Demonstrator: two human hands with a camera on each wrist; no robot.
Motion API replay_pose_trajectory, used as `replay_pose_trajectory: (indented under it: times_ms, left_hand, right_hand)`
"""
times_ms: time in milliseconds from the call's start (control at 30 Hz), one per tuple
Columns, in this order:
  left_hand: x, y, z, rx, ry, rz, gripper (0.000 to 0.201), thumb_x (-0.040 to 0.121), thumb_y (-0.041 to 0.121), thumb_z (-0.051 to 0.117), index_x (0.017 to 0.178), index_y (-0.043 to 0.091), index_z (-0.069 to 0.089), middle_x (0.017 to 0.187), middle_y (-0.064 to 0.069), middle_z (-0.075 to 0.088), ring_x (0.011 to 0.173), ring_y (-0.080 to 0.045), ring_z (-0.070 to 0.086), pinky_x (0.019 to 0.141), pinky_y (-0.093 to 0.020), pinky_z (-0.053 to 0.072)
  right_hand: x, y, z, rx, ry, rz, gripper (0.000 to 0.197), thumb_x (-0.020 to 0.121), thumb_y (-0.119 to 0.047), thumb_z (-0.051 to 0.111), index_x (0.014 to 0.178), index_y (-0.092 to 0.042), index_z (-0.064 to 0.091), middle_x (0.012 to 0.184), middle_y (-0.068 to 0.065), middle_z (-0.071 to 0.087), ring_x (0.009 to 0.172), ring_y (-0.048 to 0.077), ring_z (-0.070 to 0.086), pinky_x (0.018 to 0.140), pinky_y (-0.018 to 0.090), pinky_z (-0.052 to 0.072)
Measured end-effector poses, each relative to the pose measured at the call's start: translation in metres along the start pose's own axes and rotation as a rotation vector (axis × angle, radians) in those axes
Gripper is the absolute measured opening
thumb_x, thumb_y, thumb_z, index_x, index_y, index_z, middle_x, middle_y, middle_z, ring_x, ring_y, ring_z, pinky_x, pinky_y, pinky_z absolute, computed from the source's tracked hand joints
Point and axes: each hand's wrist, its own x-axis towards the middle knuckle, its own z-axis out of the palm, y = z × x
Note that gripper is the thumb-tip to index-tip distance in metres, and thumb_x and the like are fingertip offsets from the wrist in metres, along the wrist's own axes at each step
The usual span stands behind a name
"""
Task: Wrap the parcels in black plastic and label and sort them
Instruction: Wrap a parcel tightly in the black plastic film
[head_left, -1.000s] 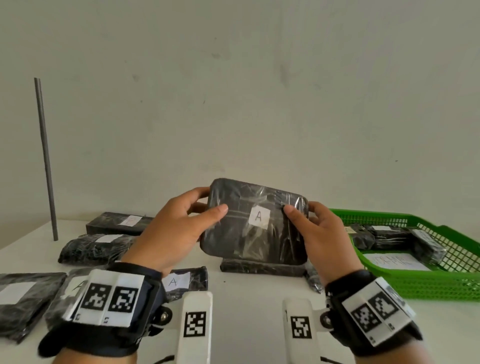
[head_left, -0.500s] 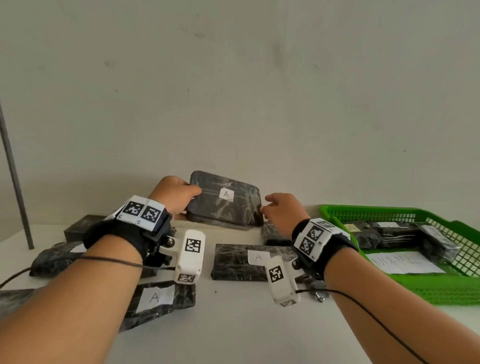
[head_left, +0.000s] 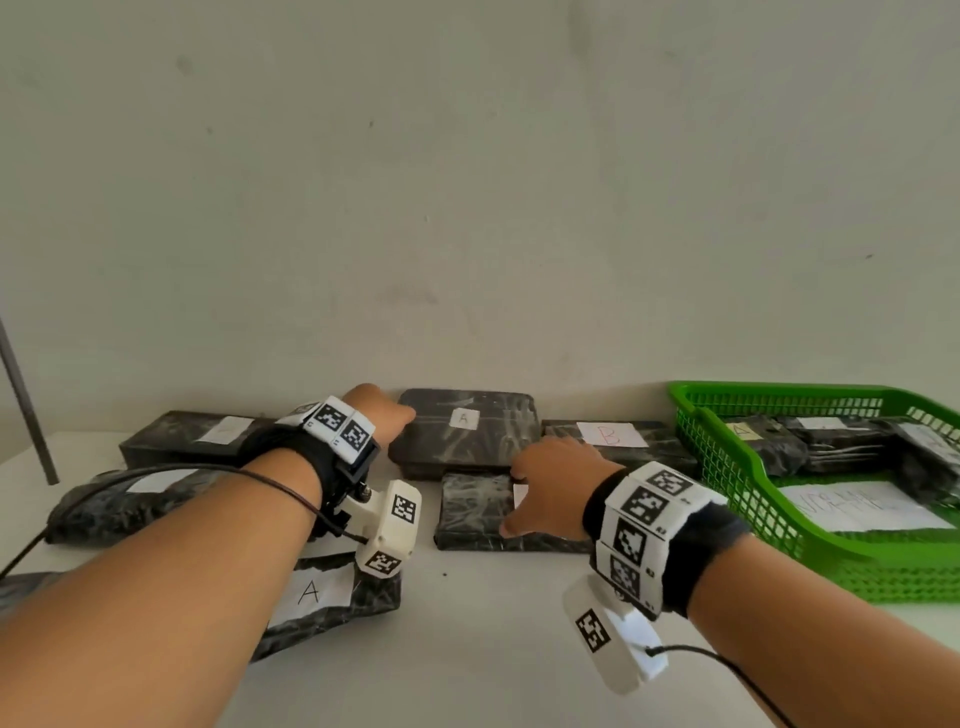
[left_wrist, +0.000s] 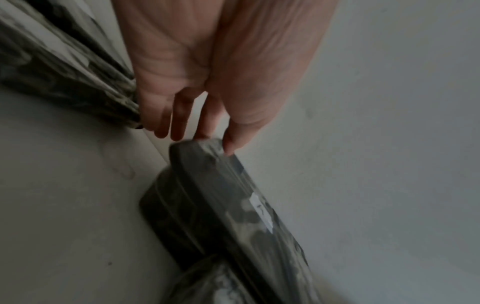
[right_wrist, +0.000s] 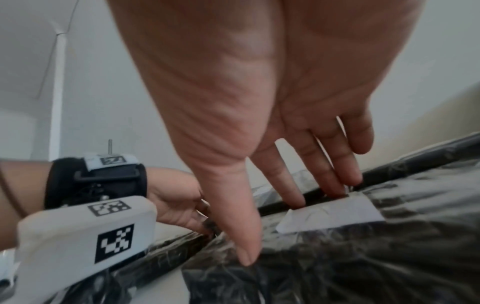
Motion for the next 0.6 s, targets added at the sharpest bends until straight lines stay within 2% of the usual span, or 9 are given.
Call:
replay_pose_trajectory:
  times_ms: [133,200,300,367,400,433,467,533,600]
  left_hand:
    - [-0.005,0.006,0.011,-0.033,-0.135,-0.008,0.024,0.098,0.023,0.068,0.102,-0.001,0.067,0.096,-0.017,0.069,0.09,-0.032,0.07,0.077,-0.037,0.059]
    - [-0.005,0.006,0.01,-0.055,-0.139,0.015,0.024,0.098,0.019,0.066,0.1,-0.005,0.069,0.097,-0.019,0.074,0.092,-0.034,0.075,0.08,-0.04,0.061]
    - [-0.011,0.002,0.0,-0.057,-0.166,0.027,0.03,0.098,0.024,0.063,0.103,-0.004,0.071,0.097,-0.018,0.077,0.094,-0.034,0.077,0.075,-0.034,0.057]
    - [-0.021,-0.001,-0.013,-0.045,-0.203,0.046,0.03,0.1,0.033,0.063,0.097,0.004,0.068,0.107,-0.015,0.075,0.099,-0.032,0.075,0.089,-0.038,0.059]
    - [-0.028,-0.002,-0.02,-0.021,-0.223,0.063,0.03,0.1,0.037,0.064,0.097,0.006,0.066,0.113,-0.015,0.073,0.102,-0.03,0.074,0.097,-0.043,0.059]
    - [-0.038,-0.004,-0.029,0.022,-0.242,0.095,0.033,0.1,0.039,0.064,0.1,0.007,0.066,0.117,-0.014,0.072,0.103,-0.028,0.073,0.1,-0.045,0.057]
    - [-0.049,-0.006,-0.037,0.096,-0.255,0.134,0.037,0.099,0.042,0.066,0.105,0.005,0.068,0.117,-0.012,0.073,0.103,-0.027,0.073,0.1,-0.043,0.057]
    - [-0.076,-0.012,-0.053,0.329,-0.281,0.199,0.051,0.092,0.054,0.07,0.11,0.006,0.07,0.114,-0.008,0.074,0.102,-0.026,0.071,0.093,-0.035,0.052]
    - [-0.103,-0.02,-0.062,0.569,-0.353,0.213,0.07,0.083,0.069,0.071,0.118,0.008,0.07,0.119,-0.005,0.07,0.109,-0.026,0.065,0.097,-0.035,0.047]
  right_hand:
    - [-0.003,-0.002,0.004,0.031,0.022,0.0,0.055,0.092,-0.047,0.077,0.129,-0.009,0.063,0.128,0.008,0.061,0.119,0.029,0.061,0.1,0.04,0.053]
    - [-0.005,-0.003,0.005,0.044,0.032,-0.012,0.047,0.094,-0.042,0.076,0.124,-0.008,0.065,0.121,0.007,0.066,0.114,0.028,0.064,0.094,0.037,0.054]
    - [-0.009,-0.005,0.005,0.043,0.036,-0.011,0.036,0.097,-0.038,0.073,0.118,-0.01,0.066,0.114,0.006,0.068,0.106,0.025,0.066,0.086,0.034,0.055]
    - [-0.016,-0.011,0.004,0.016,0.052,-0.008,0.03,0.1,-0.037,0.067,0.114,-0.011,0.066,0.113,0.005,0.066,0.104,0.025,0.065,0.086,0.035,0.053]
    - [-0.021,-0.016,0.004,-0.003,0.071,-0.014,0.029,0.102,-0.037,0.062,0.117,-0.012,0.065,0.117,0.006,0.063,0.108,0.026,0.063,0.091,0.037,0.051]
    - [-0.027,-0.023,0.004,-0.014,0.102,-0.033,0.03,0.103,-0.037,0.059,0.12,-0.013,0.064,0.121,0.006,0.061,0.113,0.027,0.06,0.097,0.039,0.049]
    - [-0.033,-0.031,0.005,-0.014,0.134,-0.061,0.03,0.104,-0.036,0.055,0.122,-0.014,0.063,0.124,0.007,0.059,0.117,0.028,0.057,0.1,0.04,0.046]
    - [-0.048,-0.048,0.01,0.024,0.172,-0.12,0.028,0.105,-0.034,0.052,0.121,-0.013,0.062,0.126,0.008,0.06,0.116,0.028,0.058,0.097,0.038,0.047]
    - [-0.062,-0.063,0.021,0.09,0.123,-0.137,0.034,0.106,-0.037,0.052,0.124,-0.012,0.064,0.129,0.007,0.064,0.116,0.029,0.062,0.095,0.038,0.052]
